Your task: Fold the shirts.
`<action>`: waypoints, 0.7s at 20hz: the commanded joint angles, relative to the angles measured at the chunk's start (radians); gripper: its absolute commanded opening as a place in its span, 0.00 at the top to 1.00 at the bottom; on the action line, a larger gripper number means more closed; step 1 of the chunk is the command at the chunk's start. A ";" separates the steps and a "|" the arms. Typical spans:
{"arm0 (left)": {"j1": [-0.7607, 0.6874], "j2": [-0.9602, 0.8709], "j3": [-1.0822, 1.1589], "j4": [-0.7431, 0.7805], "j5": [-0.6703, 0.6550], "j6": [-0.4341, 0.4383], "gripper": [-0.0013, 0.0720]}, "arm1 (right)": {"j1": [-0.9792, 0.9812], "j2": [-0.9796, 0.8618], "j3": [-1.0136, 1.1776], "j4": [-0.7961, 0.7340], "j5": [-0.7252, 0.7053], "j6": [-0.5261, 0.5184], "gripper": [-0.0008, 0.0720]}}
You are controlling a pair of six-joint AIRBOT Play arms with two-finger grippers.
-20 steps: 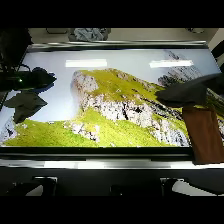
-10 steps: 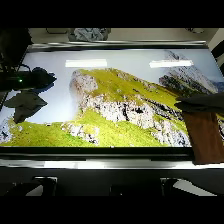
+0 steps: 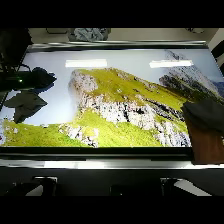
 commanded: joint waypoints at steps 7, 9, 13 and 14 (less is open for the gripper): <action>0.000 0.000 0.000 -0.001 0.000 0.000 0.92 | -0.004 0.044 -0.367 -0.315 -0.009 0.041 0.90; 0.000 0.000 0.000 -0.004 0.000 0.000 0.92 | -0.004 0.044 -0.417 -0.329 -0.034 0.042 0.74; 0.000 0.000 0.013 -0.004 0.002 0.000 0.92 | -0.004 0.063 -0.364 -0.360 -0.097 -0.072 0.12; 0.000 0.000 0.028 -0.004 0.004 0.000 0.92 | -0.003 0.072 -0.306 -0.358 -0.124 -0.073 0.11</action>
